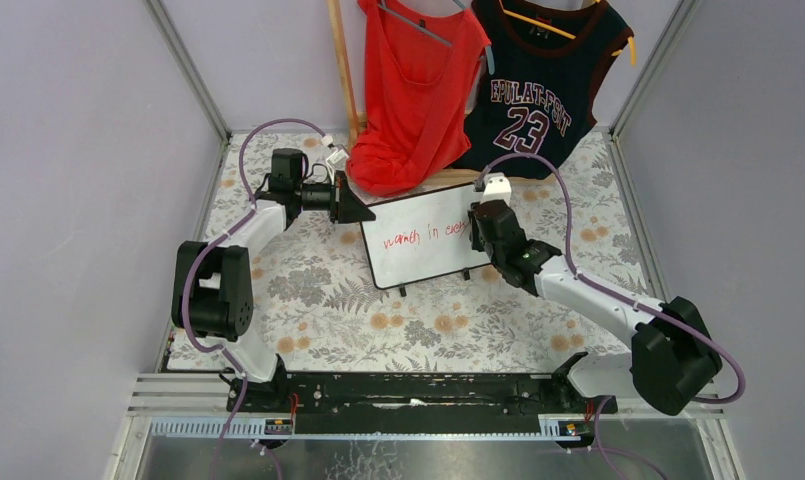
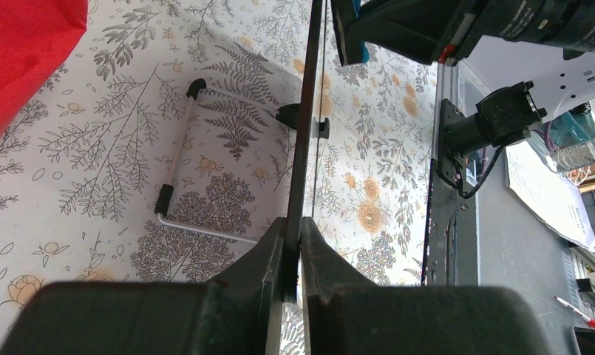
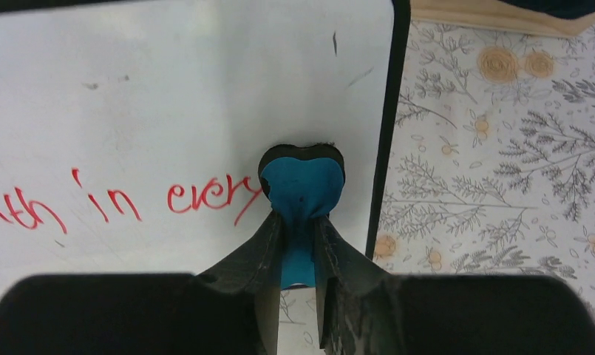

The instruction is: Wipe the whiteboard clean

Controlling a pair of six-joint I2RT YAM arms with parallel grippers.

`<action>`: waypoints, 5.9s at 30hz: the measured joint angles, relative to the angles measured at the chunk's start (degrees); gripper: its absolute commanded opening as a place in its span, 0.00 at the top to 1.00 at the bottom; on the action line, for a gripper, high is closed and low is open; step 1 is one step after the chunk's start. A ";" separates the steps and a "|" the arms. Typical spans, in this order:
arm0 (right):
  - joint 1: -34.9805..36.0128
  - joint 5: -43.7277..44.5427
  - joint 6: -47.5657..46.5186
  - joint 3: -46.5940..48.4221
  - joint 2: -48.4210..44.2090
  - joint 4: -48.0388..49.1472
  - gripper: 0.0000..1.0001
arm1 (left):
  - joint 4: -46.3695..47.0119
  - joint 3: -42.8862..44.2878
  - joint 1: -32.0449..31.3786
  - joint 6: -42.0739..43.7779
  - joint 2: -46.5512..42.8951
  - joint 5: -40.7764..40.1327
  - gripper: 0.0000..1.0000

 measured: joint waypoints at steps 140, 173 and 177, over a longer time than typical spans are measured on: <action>3.80 2.38 1.29 4.07 10.25 0.44 1.00 | -3.91 0.55 0.07 2.58 -0.31 -1.14 1.00; -0.52 2.86 -1.38 8.74 10.51 -1.29 1.00 | -5.33 0.63 0.13 3.43 -0.46 -1.11 1.00; 0.24 0.70 -0.44 8.74 11.41 0.00 1.00 | -5.57 0.63 0.13 3.43 -0.46 -1.14 1.00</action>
